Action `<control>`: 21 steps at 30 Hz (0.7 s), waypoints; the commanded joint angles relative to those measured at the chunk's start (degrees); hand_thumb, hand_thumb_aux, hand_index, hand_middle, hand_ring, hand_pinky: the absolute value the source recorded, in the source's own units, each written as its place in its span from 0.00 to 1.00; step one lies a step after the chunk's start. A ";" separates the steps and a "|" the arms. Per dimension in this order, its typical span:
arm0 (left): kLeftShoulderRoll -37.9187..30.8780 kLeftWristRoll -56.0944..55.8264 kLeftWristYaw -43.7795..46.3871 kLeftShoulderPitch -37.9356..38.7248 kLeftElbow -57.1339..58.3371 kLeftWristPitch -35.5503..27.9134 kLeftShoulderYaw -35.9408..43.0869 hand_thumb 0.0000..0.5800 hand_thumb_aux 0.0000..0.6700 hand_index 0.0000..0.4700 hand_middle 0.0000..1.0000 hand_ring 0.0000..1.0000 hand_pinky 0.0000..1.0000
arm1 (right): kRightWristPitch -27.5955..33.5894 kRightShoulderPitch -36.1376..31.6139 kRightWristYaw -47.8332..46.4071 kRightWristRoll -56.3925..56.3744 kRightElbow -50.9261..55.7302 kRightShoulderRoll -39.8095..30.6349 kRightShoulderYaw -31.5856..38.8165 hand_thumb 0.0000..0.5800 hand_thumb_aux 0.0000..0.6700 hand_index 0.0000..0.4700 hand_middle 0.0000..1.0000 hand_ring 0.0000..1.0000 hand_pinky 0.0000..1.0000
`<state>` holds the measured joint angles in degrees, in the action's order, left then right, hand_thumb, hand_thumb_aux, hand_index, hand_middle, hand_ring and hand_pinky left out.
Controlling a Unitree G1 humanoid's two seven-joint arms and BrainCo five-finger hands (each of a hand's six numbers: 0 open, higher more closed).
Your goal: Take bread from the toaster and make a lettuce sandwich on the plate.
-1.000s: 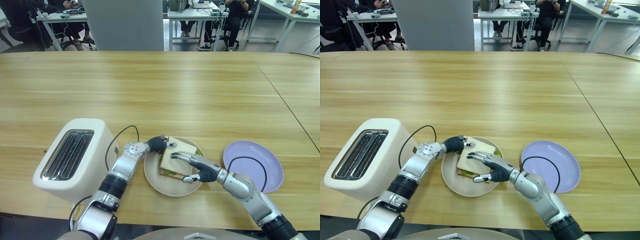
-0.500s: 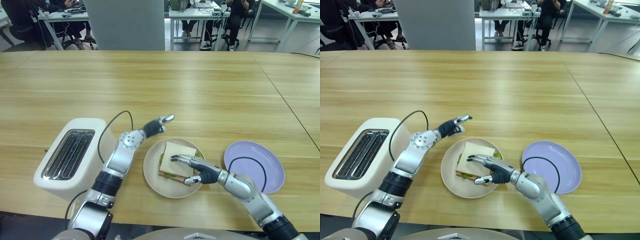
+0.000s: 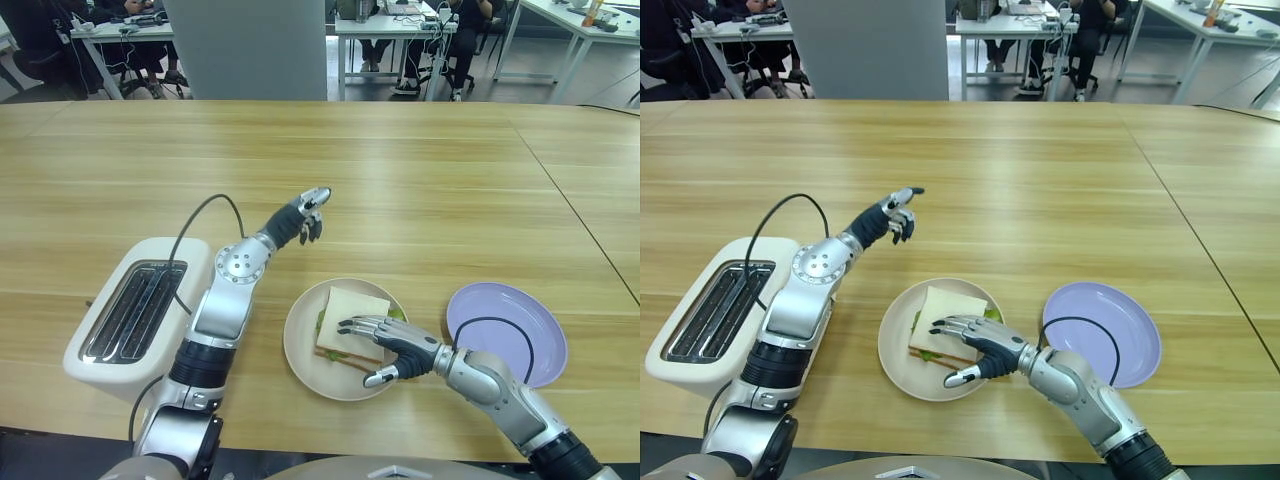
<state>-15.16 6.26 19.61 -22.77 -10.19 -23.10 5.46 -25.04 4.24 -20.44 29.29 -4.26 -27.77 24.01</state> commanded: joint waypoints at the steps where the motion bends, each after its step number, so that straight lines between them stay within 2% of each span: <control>1: 2.33 -2.36 -3.52 4.92 -8.46 2.41 -3.56 0.00 0.00 0.00 0.60 0.60 0.60 | 6.28 3.07 -1.98 -6.17 -4.99 2.00 -2.17 0.00 0.00 0.00 0.05 0.05 0.05; 4: 4.12 -3.09 -6.05 10.19 -16.83 4.50 -5.62 0.00 0.00 0.00 0.61 0.61 0.61 | 11.66 4.28 -1.91 -13.30 -11.81 5.22 -5.62 0.00 0.00 0.00 0.07 0.07 0.07; 5: 4.72 -3.72 -6.56 12.01 -19.65 4.53 -6.26 0.00 0.00 0.00 0.72 0.72 0.72 | 13.33 4.46 -1.90 -15.67 -13.91 6.28 -6.58 0.00 0.00 0.00 0.08 0.08 0.08; 6: 5.44 -4.71 -6.97 13.88 -22.20 4.42 -6.93 0.00 0.00 0.00 0.87 0.87 0.87 | 14.85 4.70 -1.71 -17.75 -15.87 7.40 -7.51 0.00 0.00 0.00 0.09 0.09 0.09; 7: 5.71 -5.08 -7.20 15.82 -24.48 4.90 -7.26 0.00 0.00 0.00 0.87 0.87 0.87 | 15.99 5.11 -1.55 -19.97 -17.70 8.39 -8.31 0.00 0.00 0.00 0.09 0.09 0.09; 8: 6.49 -6.37 -7.37 18.43 -27.13 5.12 -7.85 0.00 0.00 0.00 0.95 0.95 0.95 | 17.43 5.77 -1.35 -22.64 -19.70 9.61 -8.98 0.00 0.00 0.00 0.10 0.10 0.10; 9: 7.11 -7.42 -7.60 20.60 -29.13 5.44 -8.31 0.00 0.00 0.00 1.00 1.00 1.00 | 18.64 6.38 -1.25 -24.68 -21.17 10.54 -9.42 0.00 0.00 0.00 0.23 0.23 0.23; 10: 7.28 -7.87 -7.59 22.97 -30.87 6.34 -8.46 0.00 0.00 0.00 1.00 1.00 1.00 | 19.73 7.27 -1.55 -27.05 -22.39 11.29 -9.54 0.00 0.00 0.00 0.23 0.23 0.23; 11: 7.25 -8.30 -7.17 26.01 -32.80 7.57 -8.16 0.00 0.00 0.00 1.00 1.00 1.00 | 20.47 8.48 -1.85 -28.96 -23.40 11.75 -9.55 0.00 0.00 0.00 0.36 0.36 0.36; 12: 7.70 -9.63 -6.68 29.74 -34.70 8.88 -7.73 0.35 0.19 0.19 1.00 1.00 1.00 | 20.99 10.05 -2.24 -30.91 -24.05 11.99 -9.42 0.00 0.00 0.00 0.51 0.51 0.51; 13: 7.54 -10.64 -5.73 33.71 -36.37 10.21 -6.96 0.82 0.58 0.57 1.00 1.00 1.00 | 21.28 11.67 -2.82 -32.77 -24.44 12.01 -9.28 0.00 0.00 0.00 0.59 0.59 0.59; 14: 7.09 -10.87 -4.86 37.54 -37.46 12.29 -6.18 0.99 0.88 0.86 1.00 1.00 1.00 | 20.92 13.08 -3.44 -33.83 -24.43 11.73 -9.09 0.60 0.36 0.36 0.68 0.68 0.68; 15: 6.62 -11.01 -3.97 41.89 -37.95 14.68 -5.31 1.00 1.00 0.98 1.00 1.00 1.00 | 19.74 14.62 -4.05 -34.42 -24.16 11.30 -8.92 0.91 0.70 0.68 0.78 0.78 0.78; 16: 5.72 -10.83 -2.76 45.89 -37.95 17.25 -4.28 1.00 1.00 0.98 1.00 1.00 1.00 | 18.67 15.96 -4.95 -34.94 -24.00 10.70 -8.47 1.00 1.00 0.98 0.87 0.87 0.87; 17: 5.04 -11.19 -1.52 49.95 -37.49 19.89 -3.40 1.00 1.00 0.98 1.00 1.00 1.00 | 16.84 17.26 -6.00 -34.74 -23.62 9.86 -7.77 1.00 1.00 0.98 0.91 0.91 0.91; 18: 4.20 -11.80 -0.13 53.47 -36.62 21.95 -2.50 1.00 1.00 0.98 1.00 1.00 1.00 | 15.46 18.48 -7.07 -34.47 -22.89 9.08 -6.90 1.00 1.00 0.98 1.00 1.00 1.00; 21: 1.05 -12.07 3.59 61.77 -31.40 26.87 0.07 1.00 1.00 0.98 1.00 1.00 1.00 | 12.51 21.17 -9.36 -33.13 -19.17 7.00 -4.43 1.00 1.00 0.98 1.00 1.00 1.00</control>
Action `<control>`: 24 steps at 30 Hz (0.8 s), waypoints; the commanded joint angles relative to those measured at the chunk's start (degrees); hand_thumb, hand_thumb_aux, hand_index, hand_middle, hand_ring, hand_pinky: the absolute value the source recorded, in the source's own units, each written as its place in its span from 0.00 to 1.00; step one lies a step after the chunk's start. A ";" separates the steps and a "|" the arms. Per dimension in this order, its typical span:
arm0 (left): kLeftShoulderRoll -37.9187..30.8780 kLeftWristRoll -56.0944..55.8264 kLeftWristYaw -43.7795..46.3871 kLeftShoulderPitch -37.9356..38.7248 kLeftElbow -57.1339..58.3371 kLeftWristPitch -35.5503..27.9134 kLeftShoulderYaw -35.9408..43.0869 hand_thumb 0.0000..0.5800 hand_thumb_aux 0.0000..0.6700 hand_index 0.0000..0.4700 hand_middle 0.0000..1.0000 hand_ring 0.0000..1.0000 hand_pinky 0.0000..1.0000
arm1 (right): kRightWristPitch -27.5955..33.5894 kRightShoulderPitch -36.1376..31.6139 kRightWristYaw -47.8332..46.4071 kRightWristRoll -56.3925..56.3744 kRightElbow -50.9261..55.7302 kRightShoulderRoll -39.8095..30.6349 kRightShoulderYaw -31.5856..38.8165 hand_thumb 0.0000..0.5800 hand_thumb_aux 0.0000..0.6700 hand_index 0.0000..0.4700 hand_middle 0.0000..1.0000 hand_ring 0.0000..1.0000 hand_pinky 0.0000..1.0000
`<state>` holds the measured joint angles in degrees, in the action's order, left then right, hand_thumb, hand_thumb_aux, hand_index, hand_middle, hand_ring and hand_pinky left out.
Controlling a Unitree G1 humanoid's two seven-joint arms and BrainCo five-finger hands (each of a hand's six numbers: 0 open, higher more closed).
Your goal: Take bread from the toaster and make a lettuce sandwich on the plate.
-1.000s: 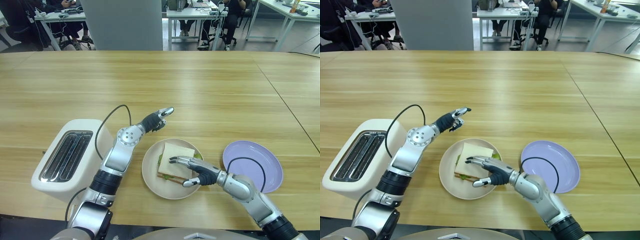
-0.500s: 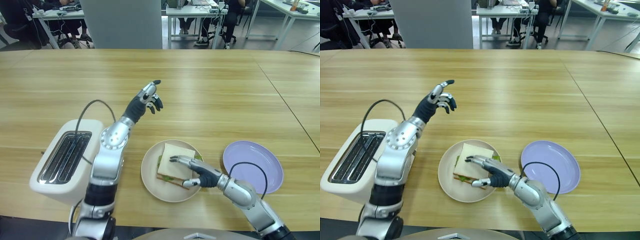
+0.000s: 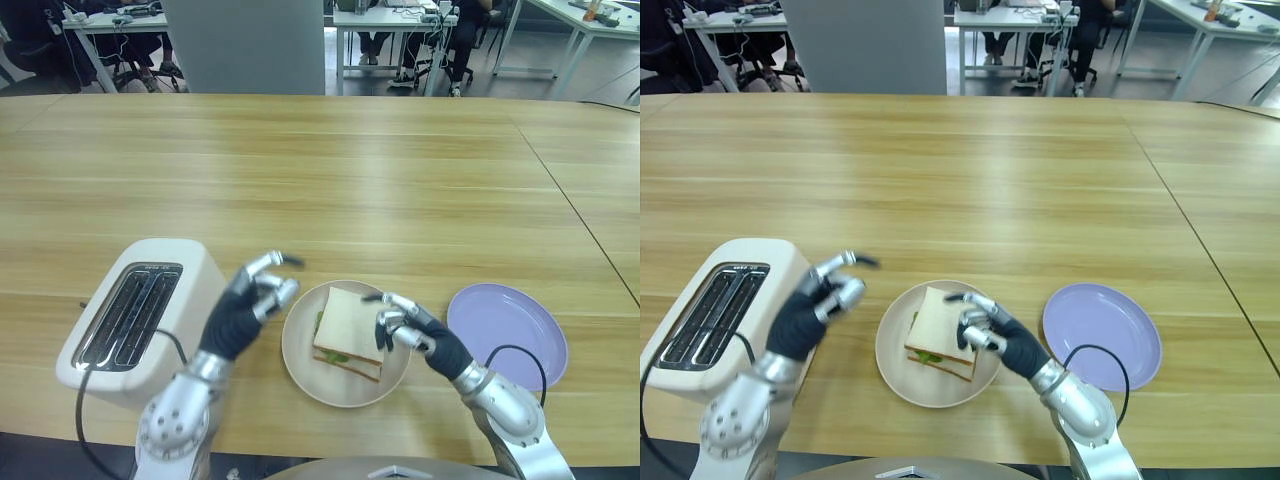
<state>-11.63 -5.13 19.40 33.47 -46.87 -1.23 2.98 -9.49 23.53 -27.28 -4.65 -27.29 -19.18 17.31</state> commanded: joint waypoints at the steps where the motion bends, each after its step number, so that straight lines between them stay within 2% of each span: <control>1: -3.34 -0.67 4.68 7.56 7.29 6.46 3.15 1.00 1.00 0.98 1.00 1.00 1.00 | -3.66 2.33 -2.97 1.20 5.15 -2.14 2.78 1.00 1.00 0.98 1.00 1.00 1.00; 4: -5.47 -0.86 6.91 11.88 13.34 10.38 4.49 1.00 1.00 0.98 1.00 1.00 1.00 | -3.42 3.12 -3.88 1.35 9.06 -3.33 3.39 1.00 1.00 0.98 1.00 1.00 1.00; 8: -7.49 -1.10 8.80 13.57 17.83 11.94 6.05 1.00 1.00 0.98 1.00 1.00 1.00 | -2.38 4.19 -3.95 1.48 11.03 -3.73 3.97 1.00 1.00 0.98 1.00 1.00 1.00; 24: -4.14 1.17 7.84 3.54 33.45 6.52 14.75 1.00 1.00 0.98 1.00 1.00 1.00 | 6.48 3.61 -1.72 1.93 15.24 -2.16 4.20 1.00 1.00 0.98 1.00 1.00 1.00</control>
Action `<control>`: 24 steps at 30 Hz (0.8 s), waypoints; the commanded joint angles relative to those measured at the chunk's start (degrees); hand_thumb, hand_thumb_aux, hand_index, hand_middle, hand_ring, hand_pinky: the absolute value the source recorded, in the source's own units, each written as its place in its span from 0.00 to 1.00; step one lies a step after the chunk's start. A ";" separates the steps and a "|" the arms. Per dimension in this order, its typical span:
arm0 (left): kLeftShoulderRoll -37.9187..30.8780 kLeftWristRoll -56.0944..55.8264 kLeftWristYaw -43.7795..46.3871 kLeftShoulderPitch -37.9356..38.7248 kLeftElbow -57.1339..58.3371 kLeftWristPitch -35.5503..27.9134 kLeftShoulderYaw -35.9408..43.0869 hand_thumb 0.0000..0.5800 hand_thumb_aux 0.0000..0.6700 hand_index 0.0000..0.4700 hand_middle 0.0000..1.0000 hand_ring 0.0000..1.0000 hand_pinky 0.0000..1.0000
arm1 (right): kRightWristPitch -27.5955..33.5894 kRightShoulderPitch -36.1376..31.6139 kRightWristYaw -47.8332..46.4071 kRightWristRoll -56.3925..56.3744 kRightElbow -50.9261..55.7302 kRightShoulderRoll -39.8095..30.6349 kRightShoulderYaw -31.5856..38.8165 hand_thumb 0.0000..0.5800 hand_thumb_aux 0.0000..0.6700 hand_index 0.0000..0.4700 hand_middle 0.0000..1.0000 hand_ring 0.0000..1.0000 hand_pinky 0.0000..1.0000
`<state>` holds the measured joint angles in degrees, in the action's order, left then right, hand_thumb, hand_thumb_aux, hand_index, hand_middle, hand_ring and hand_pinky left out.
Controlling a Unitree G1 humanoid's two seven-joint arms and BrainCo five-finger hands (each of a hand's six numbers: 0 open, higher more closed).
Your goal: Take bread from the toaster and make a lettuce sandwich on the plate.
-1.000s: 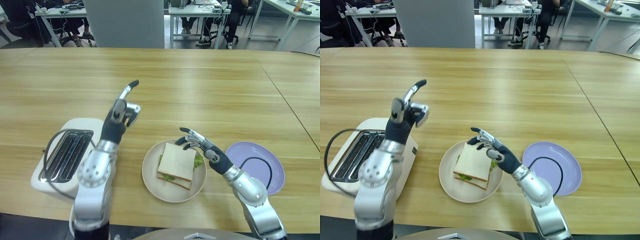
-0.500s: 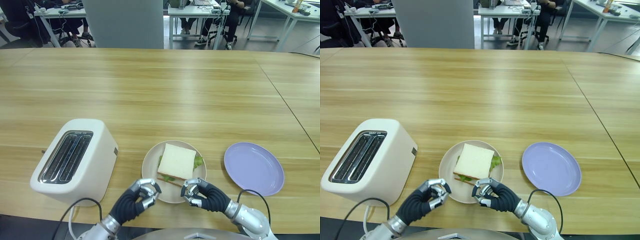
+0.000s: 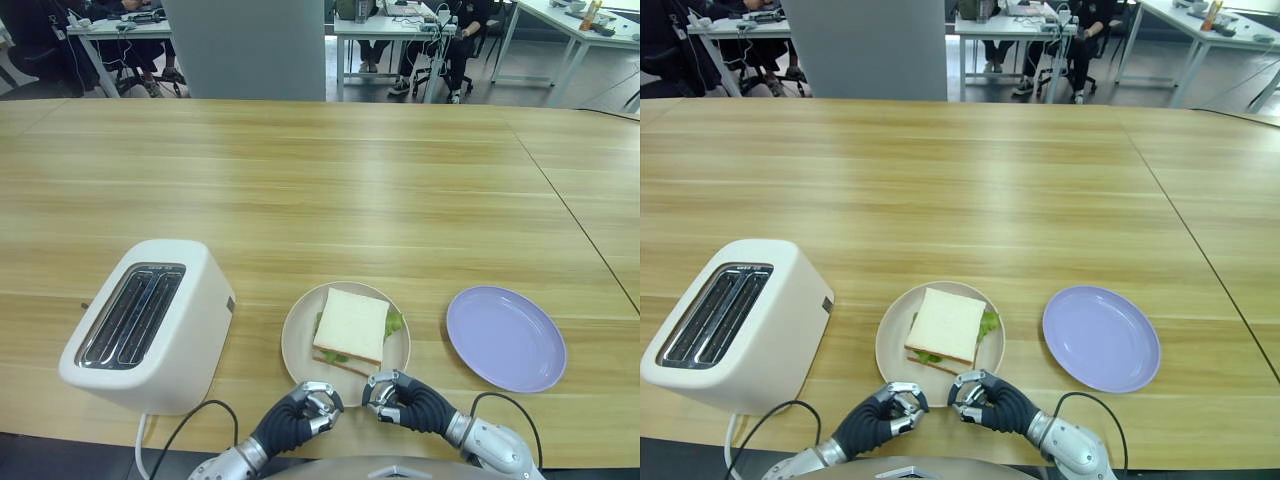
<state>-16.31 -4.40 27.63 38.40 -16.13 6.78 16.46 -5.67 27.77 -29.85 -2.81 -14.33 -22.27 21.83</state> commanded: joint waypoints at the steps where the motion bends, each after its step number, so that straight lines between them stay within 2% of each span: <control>1: 0.95 0.40 -0.48 -2.19 3.54 -2.01 1.66 1.00 1.00 0.98 1.00 1.00 1.00 | 3.39 -1.43 1.03 -0.14 2.94 1.45 -0.58 1.00 1.00 0.98 1.00 1.00 1.00; 9: 4.50 0.81 -3.82 -10.58 10.13 -2.68 0.36 1.00 1.00 0.98 1.00 1.00 1.00 | 4.71 -10.00 3.73 -0.55 11.37 6.85 -3.40 1.00 1.00 0.98 1.00 1.00 1.00; 18: 6.48 0.39 -5.60 -26.12 21.68 -1.82 -4.21 1.00 1.00 0.98 1.00 1.00 1.00 | -1.34 -24.45 8.42 1.83 27.78 13.35 -6.15 1.00 1.00 0.98 1.00 1.00 1.00; 24: 8.17 1.79 -6.87 -37.26 34.39 0.80 -6.11 1.00 1.00 0.98 1.00 1.00 1.00 | -4.30 -34.84 13.29 3.84 41.51 17.35 -8.42 1.00 1.00 0.98 1.00 1.00 1.00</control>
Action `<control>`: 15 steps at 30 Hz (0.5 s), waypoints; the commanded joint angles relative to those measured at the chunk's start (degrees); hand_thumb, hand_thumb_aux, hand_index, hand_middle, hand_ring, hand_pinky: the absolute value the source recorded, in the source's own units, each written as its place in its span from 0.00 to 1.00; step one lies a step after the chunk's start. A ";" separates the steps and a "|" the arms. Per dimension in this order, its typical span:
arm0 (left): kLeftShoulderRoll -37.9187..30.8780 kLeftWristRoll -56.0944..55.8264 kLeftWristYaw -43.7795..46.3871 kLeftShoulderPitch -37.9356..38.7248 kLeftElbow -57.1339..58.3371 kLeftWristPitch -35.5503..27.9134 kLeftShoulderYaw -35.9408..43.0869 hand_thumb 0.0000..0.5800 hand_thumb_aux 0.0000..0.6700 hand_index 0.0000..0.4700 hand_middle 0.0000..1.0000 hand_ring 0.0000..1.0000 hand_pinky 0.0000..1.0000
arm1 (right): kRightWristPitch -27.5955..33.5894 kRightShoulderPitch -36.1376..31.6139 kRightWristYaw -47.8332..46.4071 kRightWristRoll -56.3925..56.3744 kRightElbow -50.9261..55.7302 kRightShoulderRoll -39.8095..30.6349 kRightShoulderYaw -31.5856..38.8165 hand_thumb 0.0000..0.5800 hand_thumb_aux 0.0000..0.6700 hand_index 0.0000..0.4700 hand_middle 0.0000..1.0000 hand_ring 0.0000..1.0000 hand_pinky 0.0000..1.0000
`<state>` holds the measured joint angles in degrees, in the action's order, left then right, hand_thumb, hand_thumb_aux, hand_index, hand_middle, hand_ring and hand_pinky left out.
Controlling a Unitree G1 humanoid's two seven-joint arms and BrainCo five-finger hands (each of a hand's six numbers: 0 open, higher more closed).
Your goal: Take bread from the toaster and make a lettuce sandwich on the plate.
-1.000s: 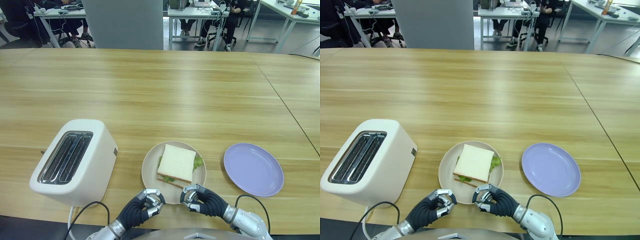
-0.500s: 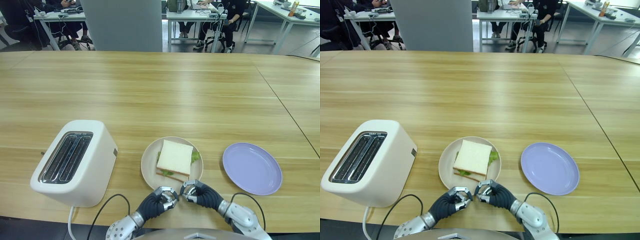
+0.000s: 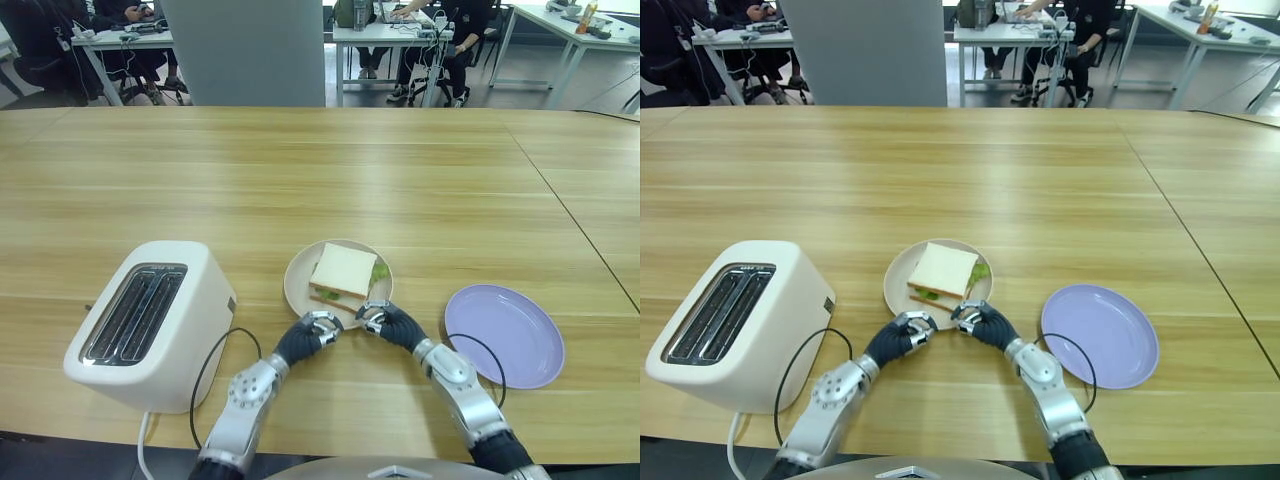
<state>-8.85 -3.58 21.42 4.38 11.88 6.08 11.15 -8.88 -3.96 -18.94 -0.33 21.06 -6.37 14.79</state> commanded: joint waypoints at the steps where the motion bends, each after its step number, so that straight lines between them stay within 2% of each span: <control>1: 1.09 1.03 -0.95 -5.15 8.71 2.02 -1.30 1.00 1.00 0.98 1.00 1.00 1.00 | -1.29 -5.21 3.50 2.00 8.65 2.08 -1.50 1.00 1.00 0.98 1.00 1.00 1.00; 9: 3.06 1.93 -2.20 -20.60 27.99 6.55 -4.16 1.00 1.00 0.98 1.00 1.00 1.00 | -3.84 -23.94 9.97 3.05 32.41 8.12 -5.30 1.00 1.00 0.98 1.00 1.00 1.00; 15: 3.95 2.35 -1.96 -25.34 35.18 10.31 -4.91 1.00 1.00 0.98 1.00 1.00 1.00 | -6.81 -29.70 10.49 3.11 40.80 8.83 -7.06 1.00 1.00 0.98 1.00 1.00 1.00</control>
<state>-5.06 -1.95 19.37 -20.85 44.91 15.44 6.84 -14.92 -33.19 -8.59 2.16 59.33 2.40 8.66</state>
